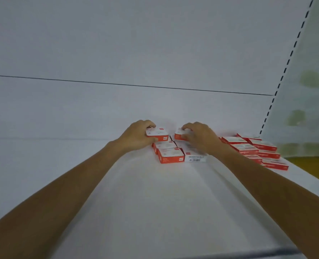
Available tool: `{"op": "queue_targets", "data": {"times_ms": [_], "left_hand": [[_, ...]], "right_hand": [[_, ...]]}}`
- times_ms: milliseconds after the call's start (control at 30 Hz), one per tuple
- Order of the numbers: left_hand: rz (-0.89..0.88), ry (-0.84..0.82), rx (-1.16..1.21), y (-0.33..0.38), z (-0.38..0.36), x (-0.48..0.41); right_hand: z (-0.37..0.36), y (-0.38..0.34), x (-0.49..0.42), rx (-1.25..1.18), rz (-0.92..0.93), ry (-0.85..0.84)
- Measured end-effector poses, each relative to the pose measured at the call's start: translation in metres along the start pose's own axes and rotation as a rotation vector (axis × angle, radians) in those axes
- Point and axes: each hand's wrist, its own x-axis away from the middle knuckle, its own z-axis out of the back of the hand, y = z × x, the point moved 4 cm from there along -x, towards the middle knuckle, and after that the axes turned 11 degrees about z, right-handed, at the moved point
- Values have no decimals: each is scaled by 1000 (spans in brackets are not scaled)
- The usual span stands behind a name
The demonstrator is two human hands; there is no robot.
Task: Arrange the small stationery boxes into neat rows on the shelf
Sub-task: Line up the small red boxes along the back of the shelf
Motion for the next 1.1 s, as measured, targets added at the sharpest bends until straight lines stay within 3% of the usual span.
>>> {"op": "queue_targets", "data": {"times_ms": [167,433,867,1100], "left_hand": [[79,-108,-47,4,-33,-7],[215,-2,-79,-15,-8,18],[513,353,-154,-108,134,167],[590,373,-206,-162,202,264]], "right_hand": [[-16,17,-18,-107,120,-11],[-14,-20,-41,-138,349,73],[-33,-201,-46,-222,695,76],[-70,-340,-29,-291,773,15]]}}
